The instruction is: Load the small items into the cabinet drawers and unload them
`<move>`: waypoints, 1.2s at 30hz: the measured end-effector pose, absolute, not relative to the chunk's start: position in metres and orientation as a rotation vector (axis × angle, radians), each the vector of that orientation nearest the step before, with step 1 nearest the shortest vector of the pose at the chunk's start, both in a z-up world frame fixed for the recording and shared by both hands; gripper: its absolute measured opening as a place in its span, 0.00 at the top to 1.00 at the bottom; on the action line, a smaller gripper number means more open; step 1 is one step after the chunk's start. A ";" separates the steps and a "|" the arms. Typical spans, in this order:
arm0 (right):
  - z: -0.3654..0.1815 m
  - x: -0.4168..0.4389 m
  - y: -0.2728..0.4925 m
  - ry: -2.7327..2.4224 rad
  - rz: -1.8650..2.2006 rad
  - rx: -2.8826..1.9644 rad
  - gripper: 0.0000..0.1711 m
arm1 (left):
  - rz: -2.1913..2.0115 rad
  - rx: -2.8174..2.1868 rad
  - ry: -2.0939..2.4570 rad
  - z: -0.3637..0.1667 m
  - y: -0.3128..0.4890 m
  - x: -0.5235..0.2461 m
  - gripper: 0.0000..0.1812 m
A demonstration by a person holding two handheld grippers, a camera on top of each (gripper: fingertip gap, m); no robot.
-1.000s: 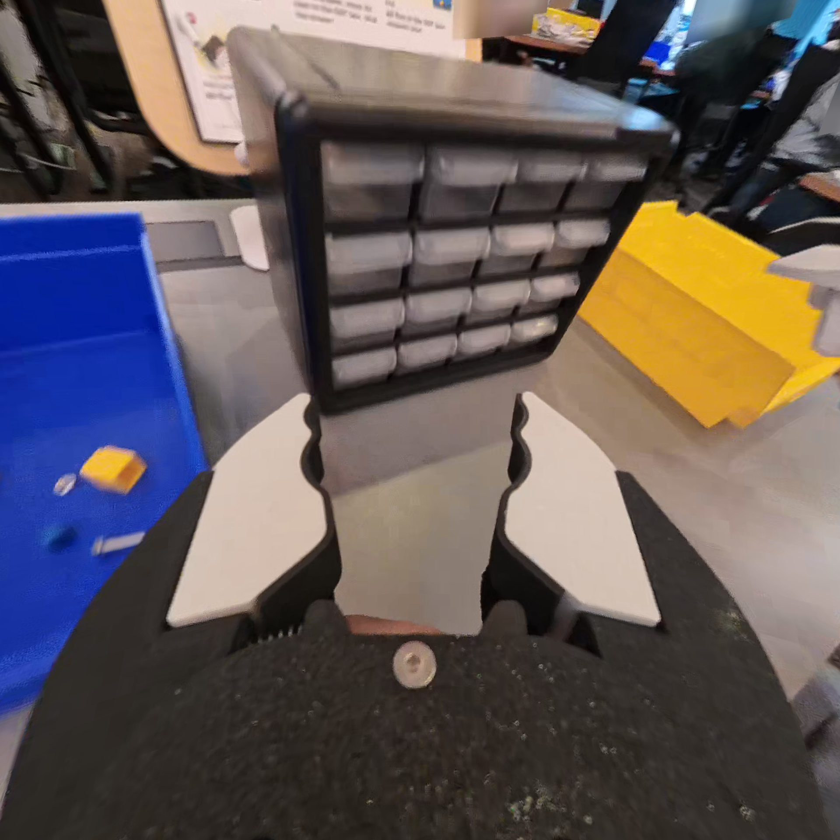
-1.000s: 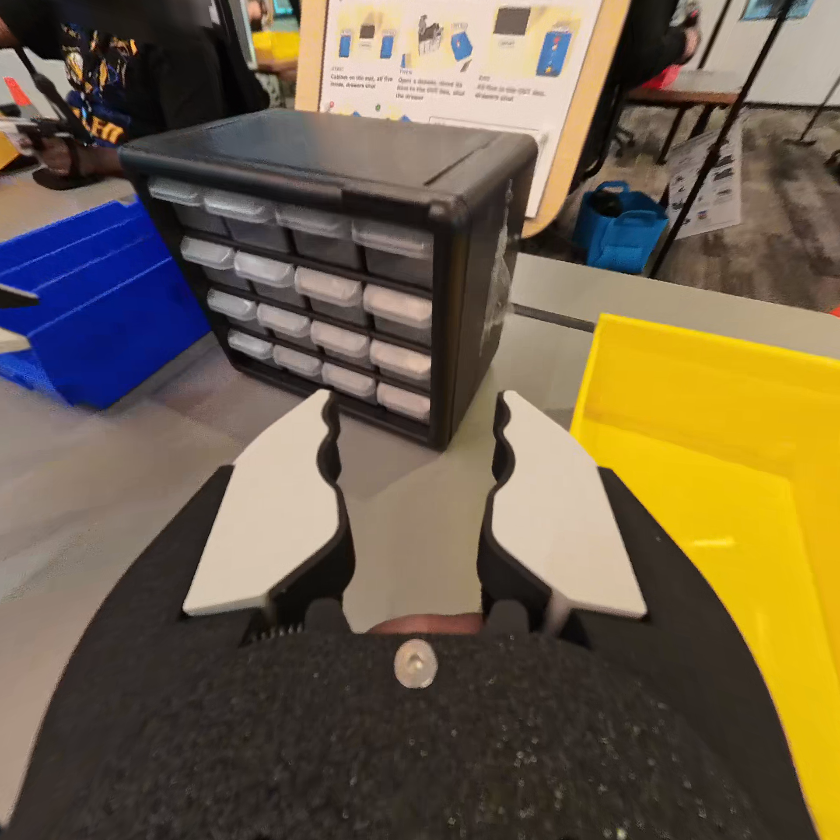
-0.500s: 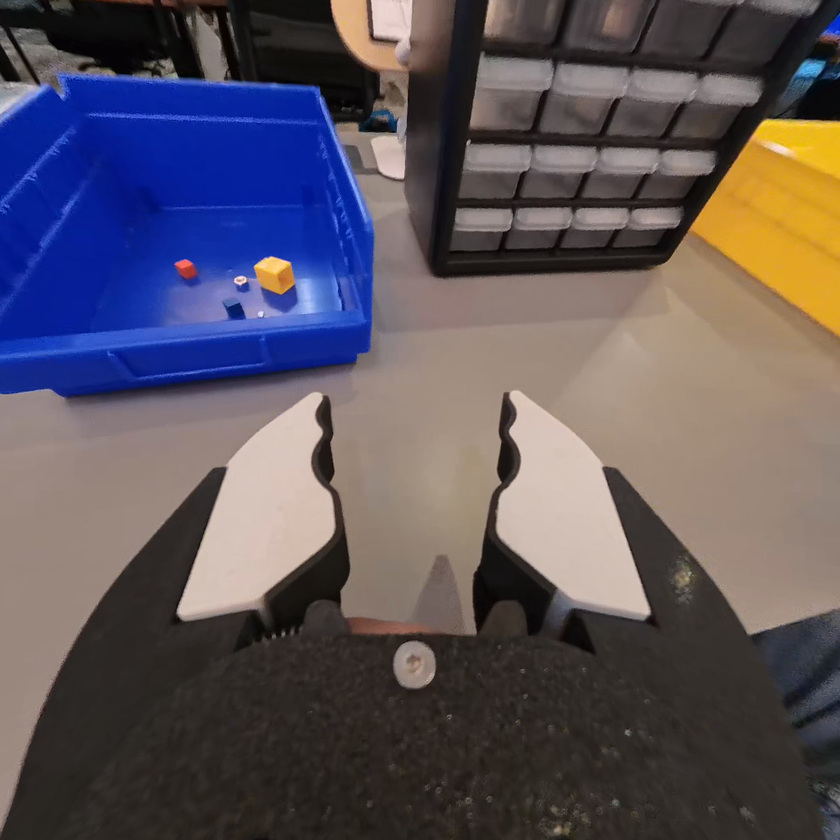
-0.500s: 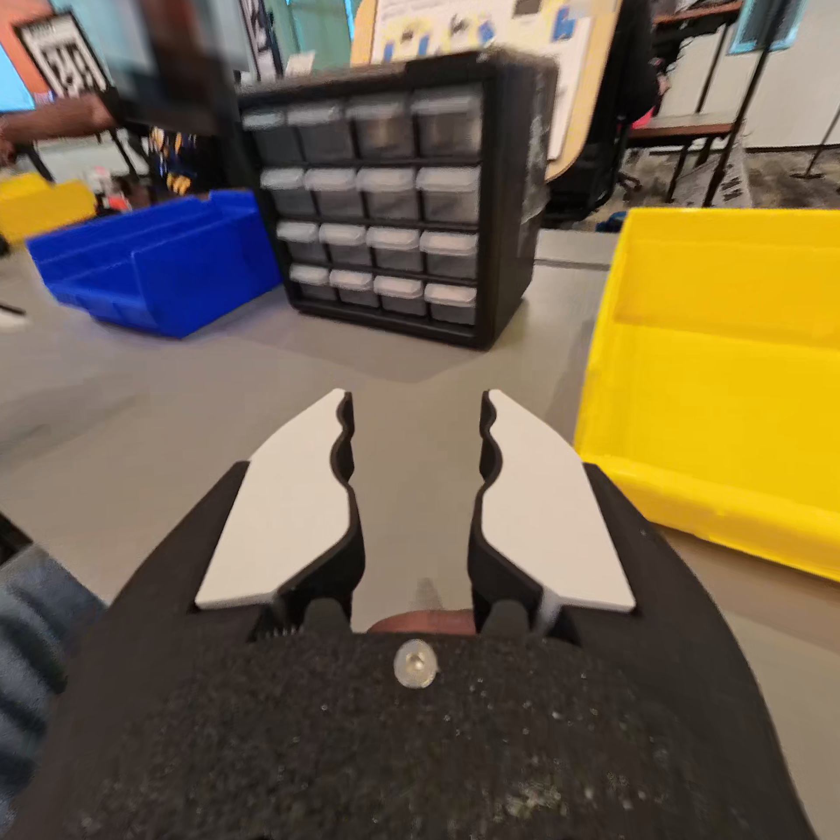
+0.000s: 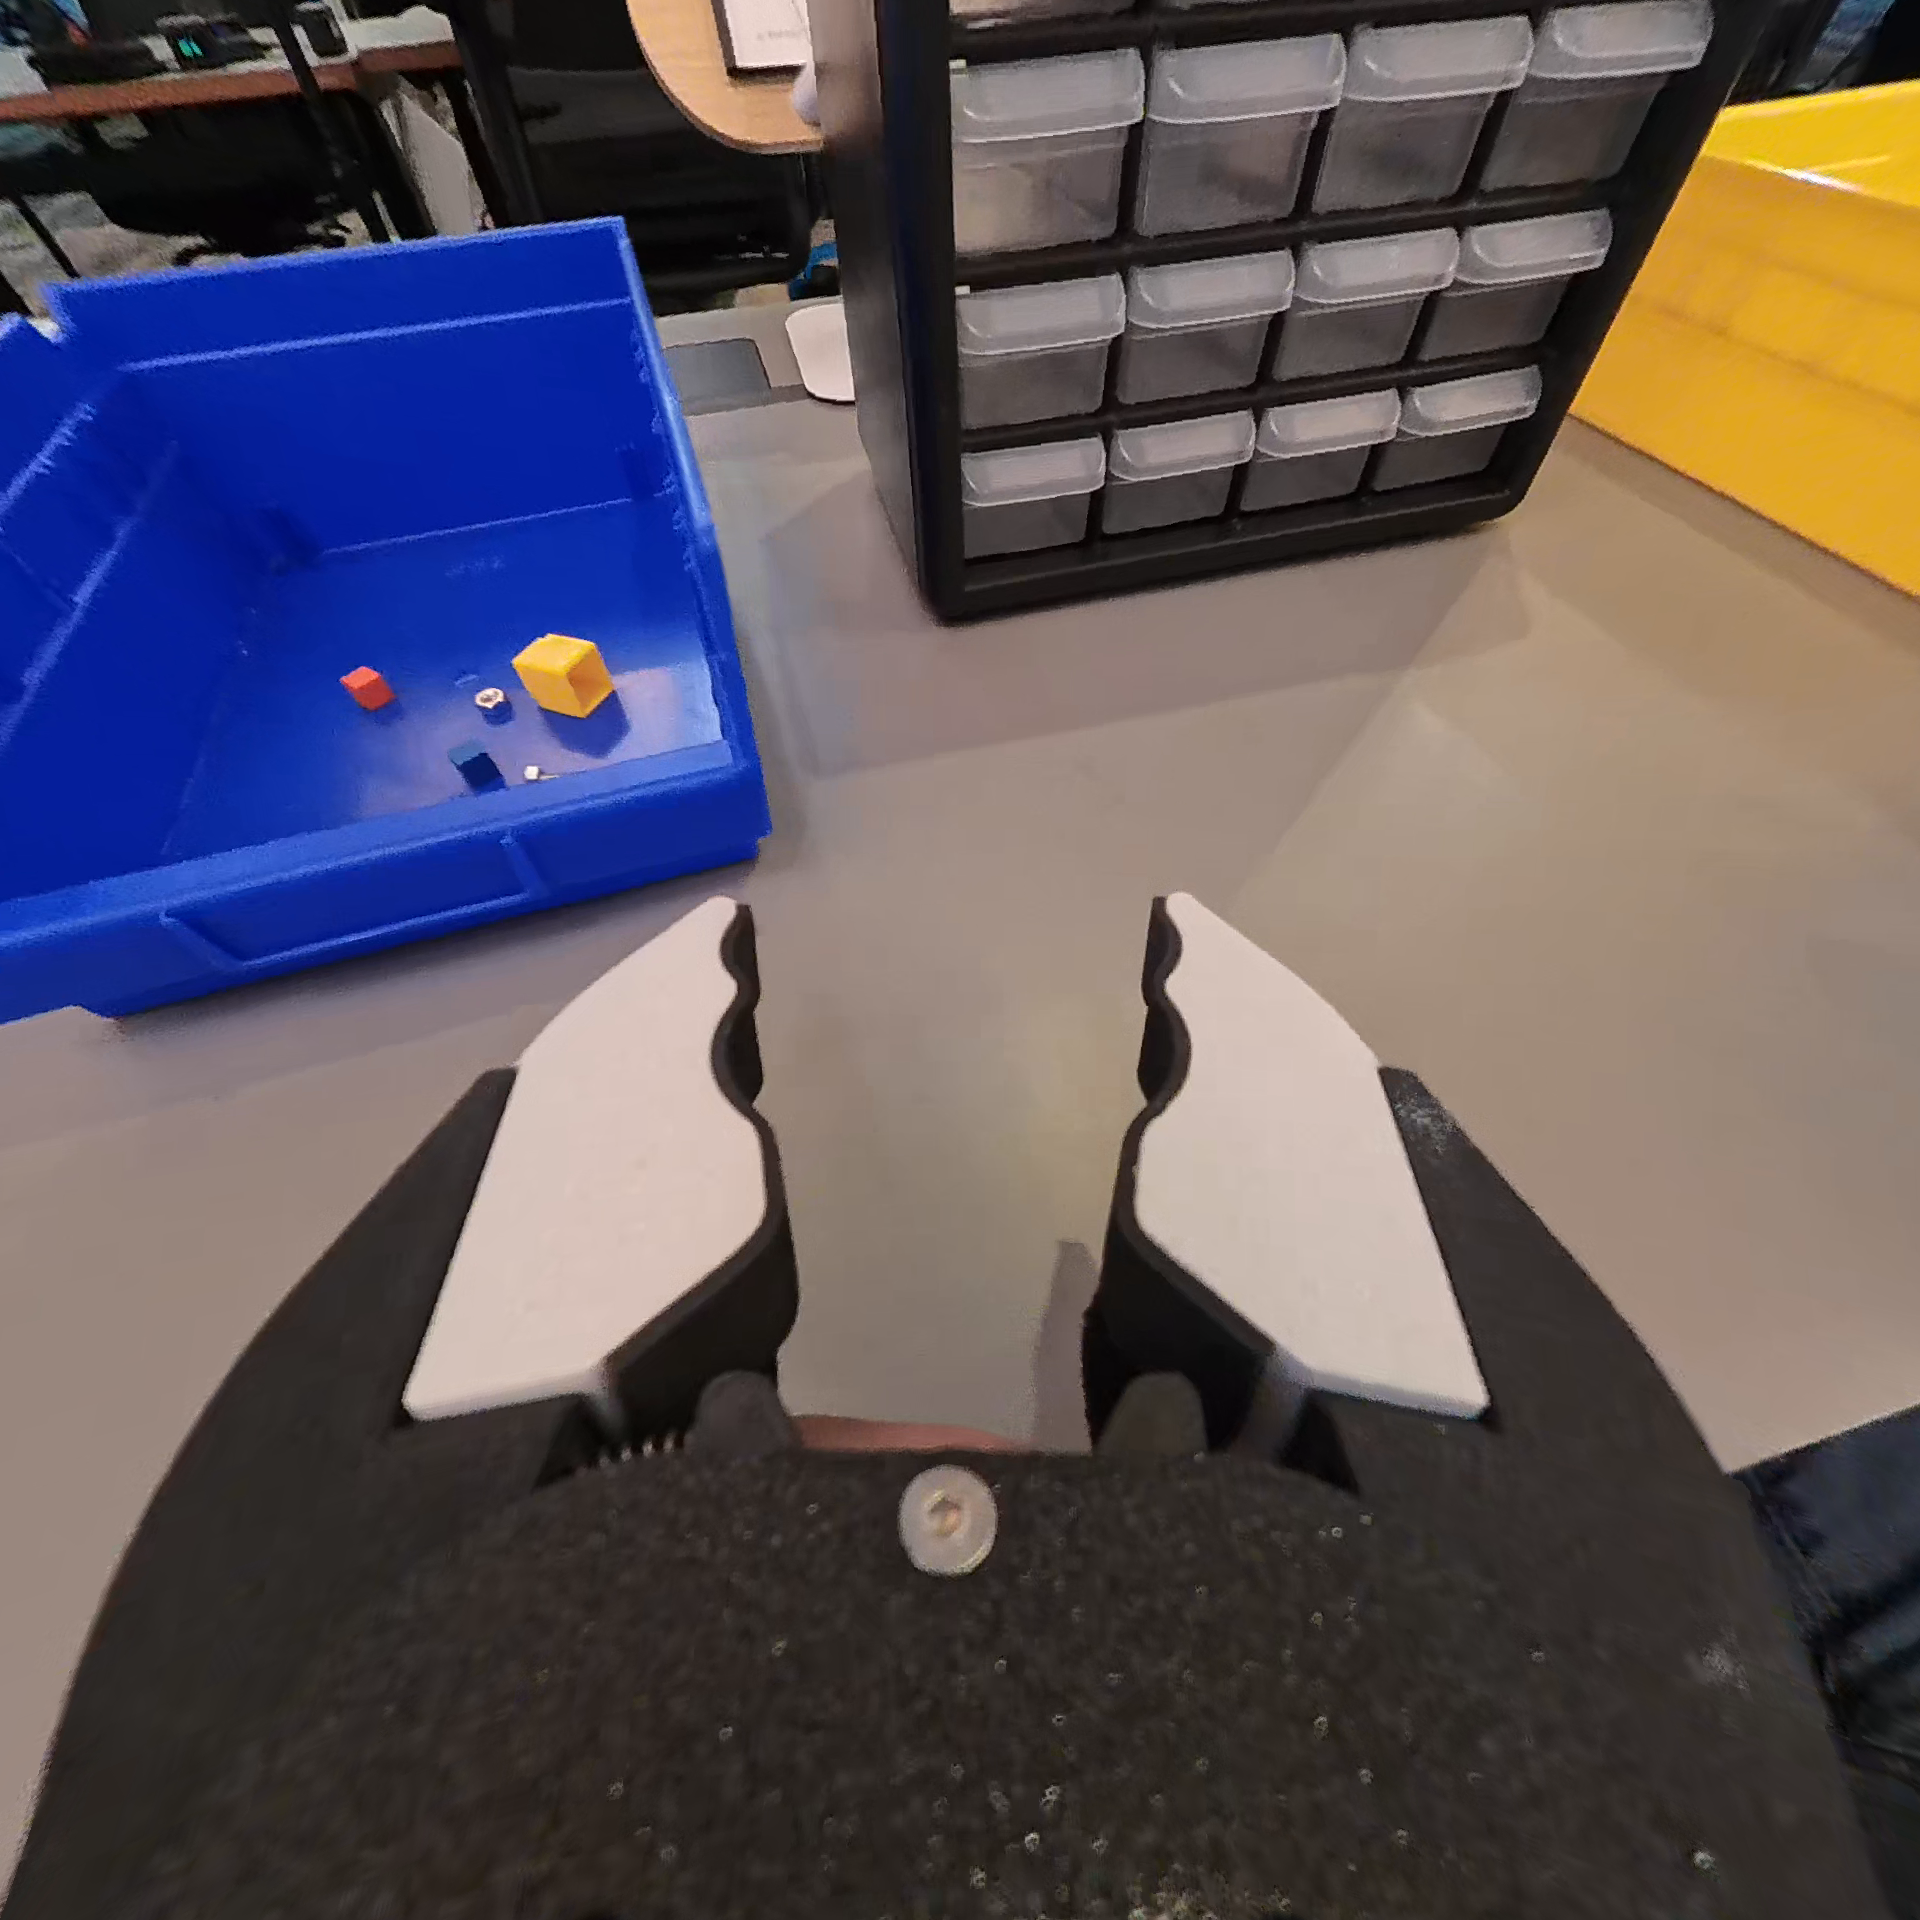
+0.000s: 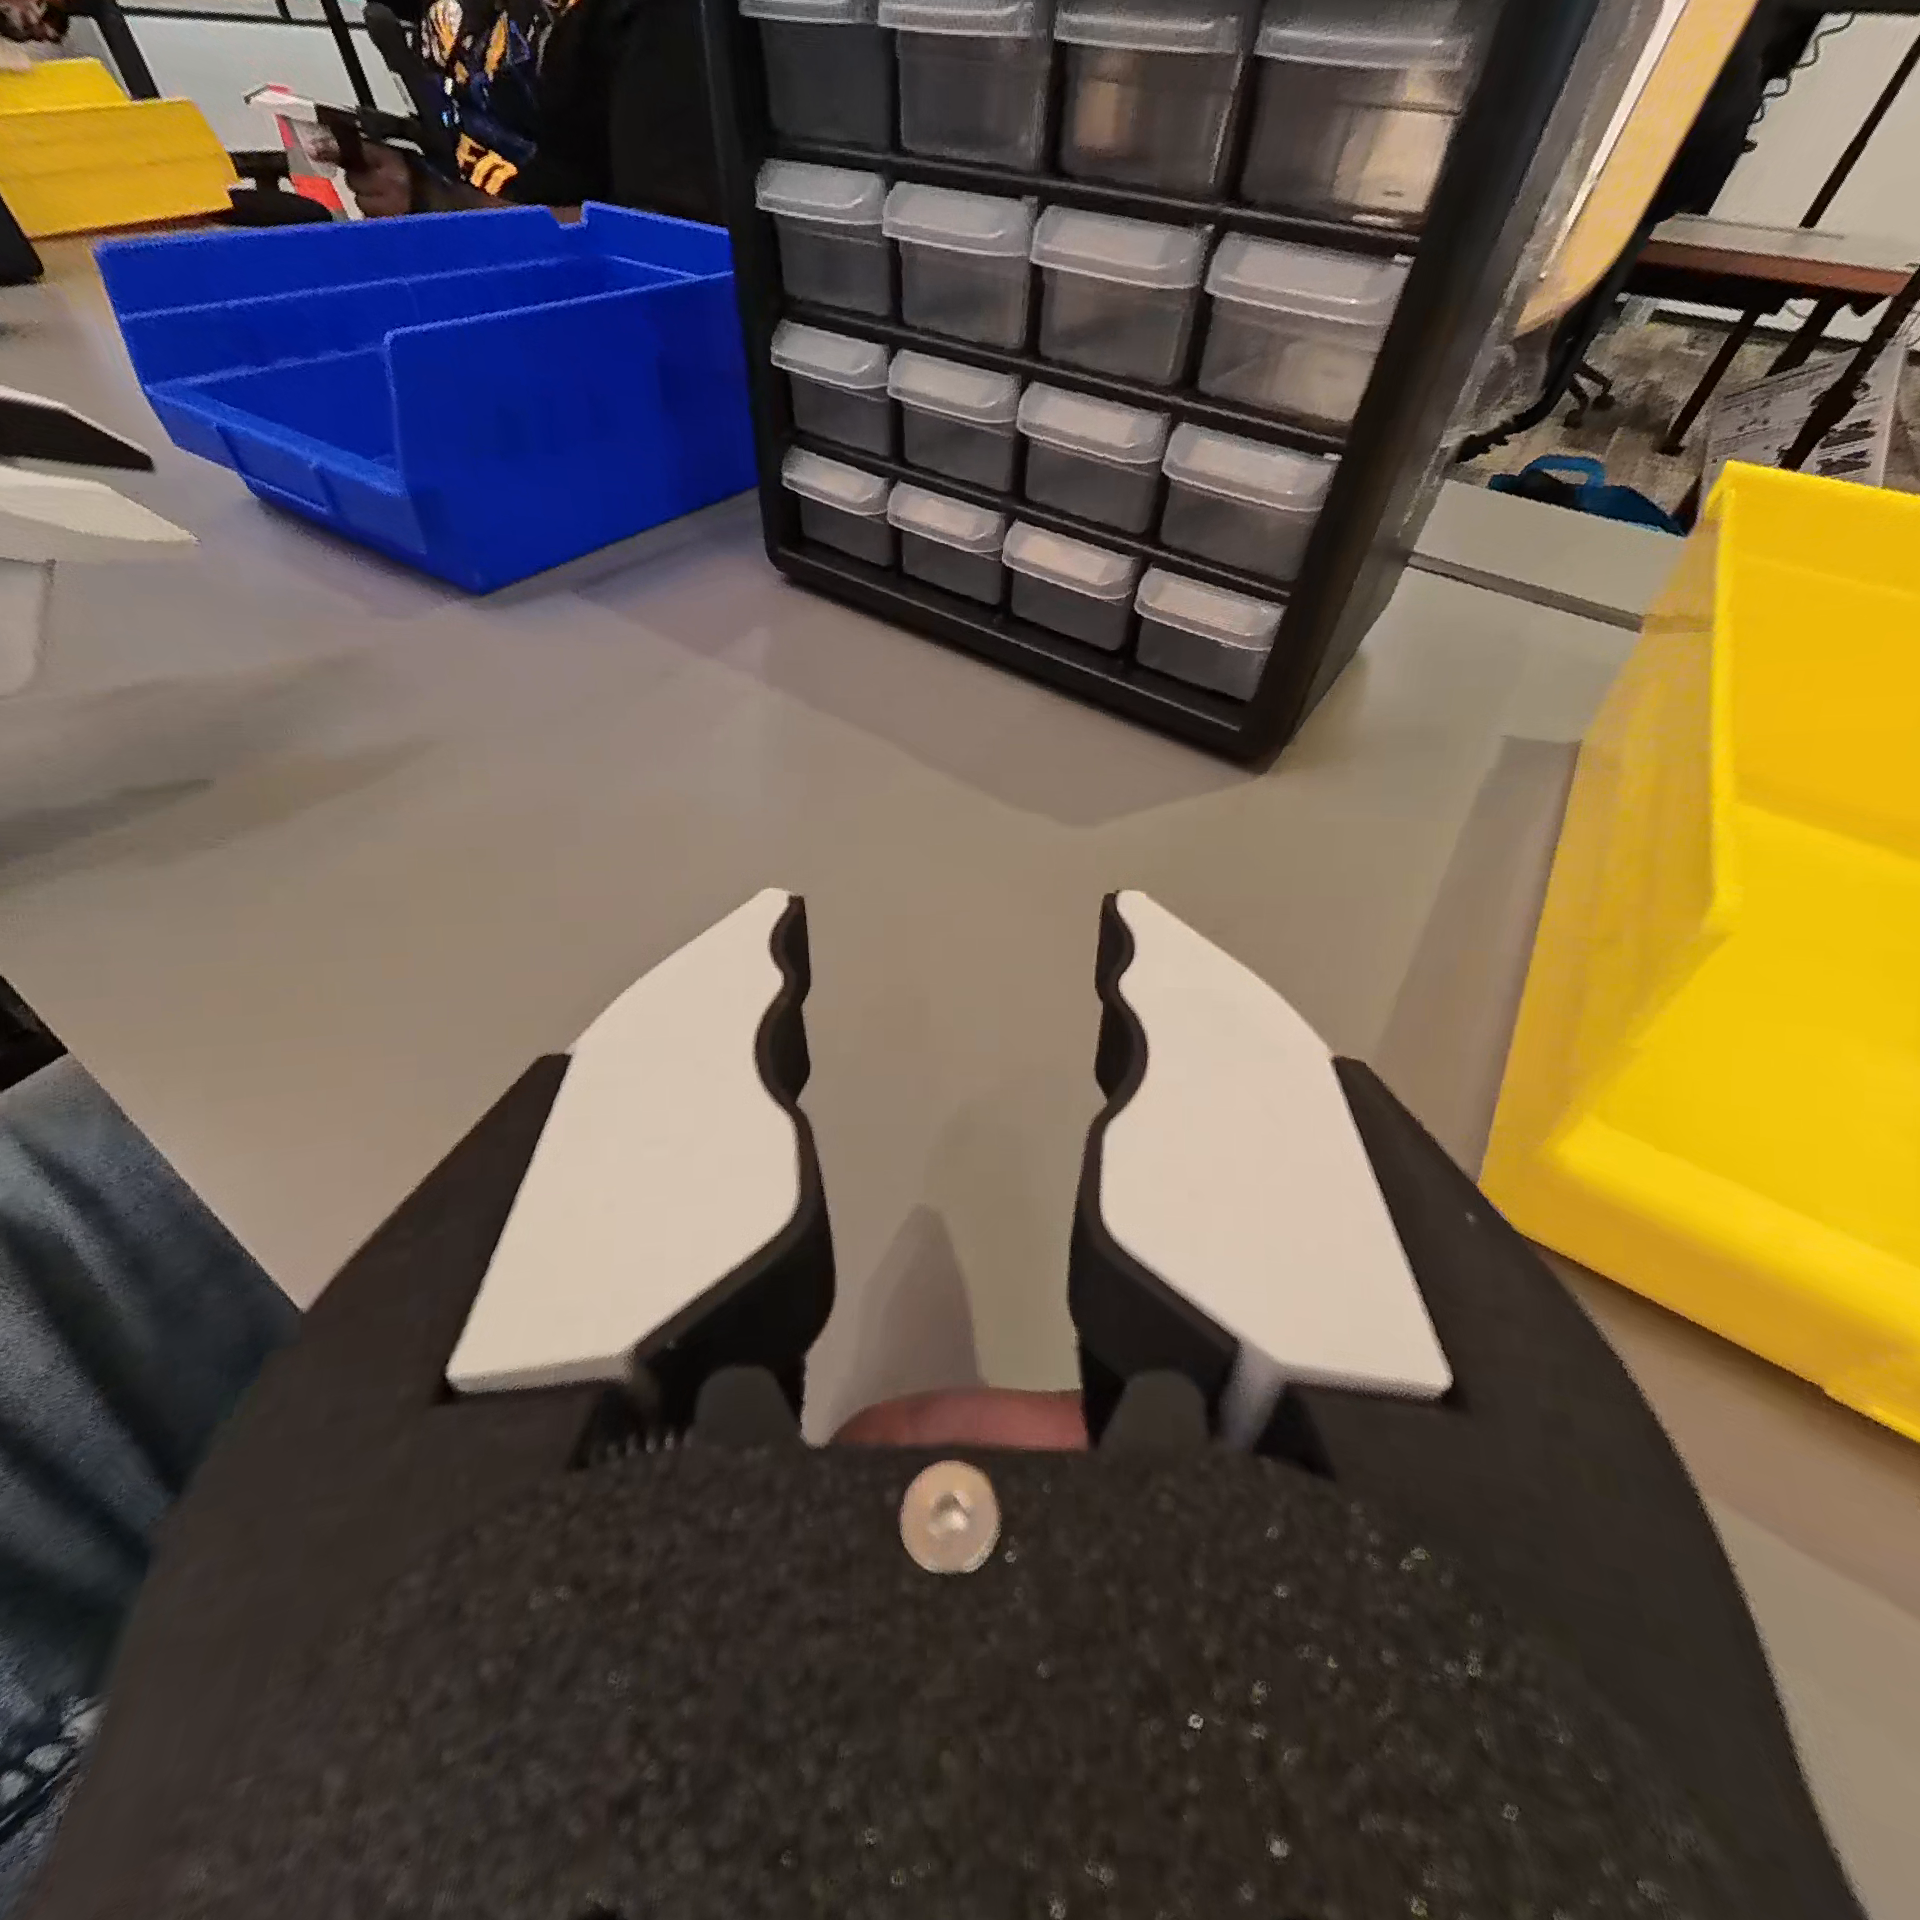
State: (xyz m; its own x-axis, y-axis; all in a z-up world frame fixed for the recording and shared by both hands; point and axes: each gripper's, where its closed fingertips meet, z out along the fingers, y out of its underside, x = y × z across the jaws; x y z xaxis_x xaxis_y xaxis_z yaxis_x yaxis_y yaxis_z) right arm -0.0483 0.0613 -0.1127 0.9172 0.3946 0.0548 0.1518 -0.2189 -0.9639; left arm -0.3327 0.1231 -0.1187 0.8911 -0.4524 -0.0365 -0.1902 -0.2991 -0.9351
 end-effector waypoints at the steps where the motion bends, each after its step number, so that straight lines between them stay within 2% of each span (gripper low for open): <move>1: -0.113 -0.050 0.062 -0.420 0.228 -1.796 0.69 | -0.263 -1.876 0.480 -0.118 0.122 -0.333 0.61; 36: -0.122 -0.035 0.064 -0.372 0.186 -1.848 0.69 | -0.307 -1.914 0.452 -0.124 0.118 -0.338 0.60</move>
State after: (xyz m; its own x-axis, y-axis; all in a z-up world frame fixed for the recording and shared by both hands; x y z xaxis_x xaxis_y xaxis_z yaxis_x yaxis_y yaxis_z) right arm -0.0353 0.0641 -0.1219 0.9364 0.3457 0.0604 0.1597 -0.2666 -0.9505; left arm -0.3384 0.1184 -0.1242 0.8939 -0.4482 0.0018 -0.1660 -0.3346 -0.9276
